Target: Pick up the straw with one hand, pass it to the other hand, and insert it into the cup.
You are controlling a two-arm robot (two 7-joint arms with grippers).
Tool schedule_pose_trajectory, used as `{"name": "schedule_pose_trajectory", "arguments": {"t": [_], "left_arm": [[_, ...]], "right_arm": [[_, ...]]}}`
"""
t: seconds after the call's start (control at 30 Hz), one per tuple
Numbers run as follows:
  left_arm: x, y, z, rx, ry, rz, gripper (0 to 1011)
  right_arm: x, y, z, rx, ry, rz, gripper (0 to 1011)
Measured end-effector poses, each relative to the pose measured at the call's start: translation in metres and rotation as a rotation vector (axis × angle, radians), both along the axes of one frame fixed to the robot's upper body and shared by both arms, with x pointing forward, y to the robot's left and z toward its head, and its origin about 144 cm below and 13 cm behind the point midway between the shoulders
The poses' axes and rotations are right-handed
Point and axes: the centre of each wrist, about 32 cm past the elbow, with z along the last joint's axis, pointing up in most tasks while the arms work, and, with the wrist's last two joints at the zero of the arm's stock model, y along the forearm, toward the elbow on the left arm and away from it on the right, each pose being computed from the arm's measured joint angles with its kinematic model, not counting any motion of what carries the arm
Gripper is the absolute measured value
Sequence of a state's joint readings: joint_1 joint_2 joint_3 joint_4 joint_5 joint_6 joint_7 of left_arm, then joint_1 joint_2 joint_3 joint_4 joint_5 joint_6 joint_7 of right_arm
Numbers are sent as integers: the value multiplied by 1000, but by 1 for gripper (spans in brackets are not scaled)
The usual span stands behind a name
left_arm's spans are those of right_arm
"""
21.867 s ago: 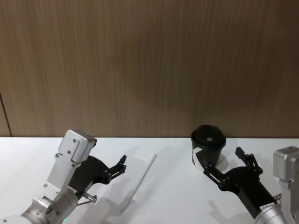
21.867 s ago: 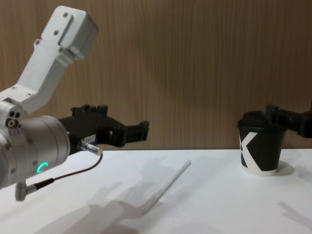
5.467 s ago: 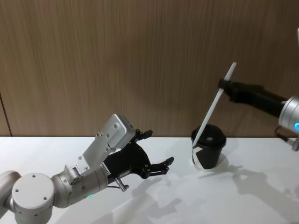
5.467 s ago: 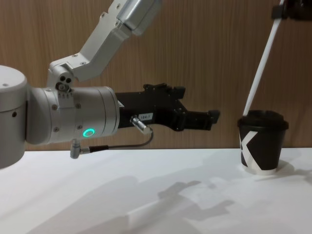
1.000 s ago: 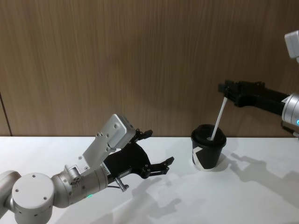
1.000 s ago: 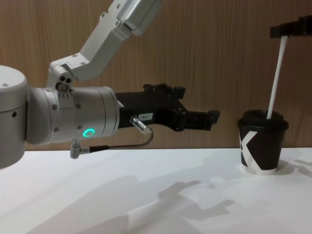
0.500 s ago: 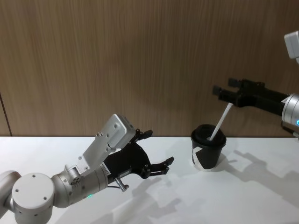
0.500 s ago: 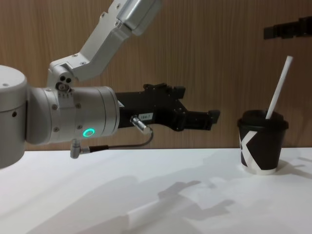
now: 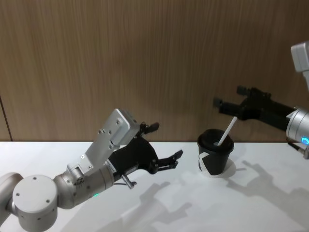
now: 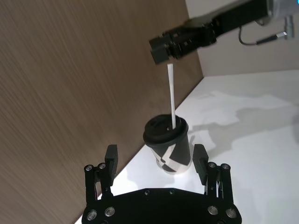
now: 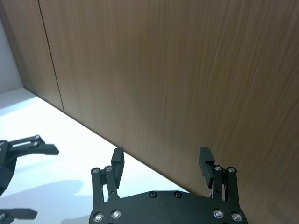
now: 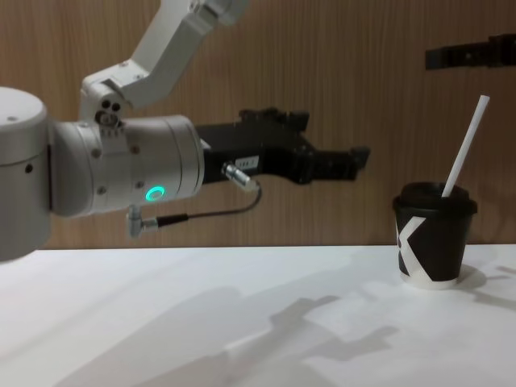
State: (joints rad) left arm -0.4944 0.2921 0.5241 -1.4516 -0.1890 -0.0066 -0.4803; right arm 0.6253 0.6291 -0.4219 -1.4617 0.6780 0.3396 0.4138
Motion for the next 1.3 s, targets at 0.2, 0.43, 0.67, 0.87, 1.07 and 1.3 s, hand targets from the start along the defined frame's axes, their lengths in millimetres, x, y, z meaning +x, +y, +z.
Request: {"name": "schedule_pose_trajectory", "arguments": {"t": [0.2,0.43,0.67,0.87,1.07,1.3], "left_arm": [[-1,-4,5,-33,-19,14,1003],[-2,-7,9,-54,-32,36,1003],[-3,-8,9,-55,-44,64,1003],[-4,-8,9,-51,-52,87,1003],[-3,-10,9,-52,-59,103,1003],[0,-13,10,-58,-72,113,1003]], "right_arm": [[-16,10,-8,5,-25,-21,1001],[-30,16,-16,14,-48,-45,1001],[-41,18,-21,23,-67,-67,1001],[-47,18,-25,29,-71,-76,1001],[-53,17,-29,32,-69,-74,1001],[-57,17,-34,25,-66,-70,1001]]}}
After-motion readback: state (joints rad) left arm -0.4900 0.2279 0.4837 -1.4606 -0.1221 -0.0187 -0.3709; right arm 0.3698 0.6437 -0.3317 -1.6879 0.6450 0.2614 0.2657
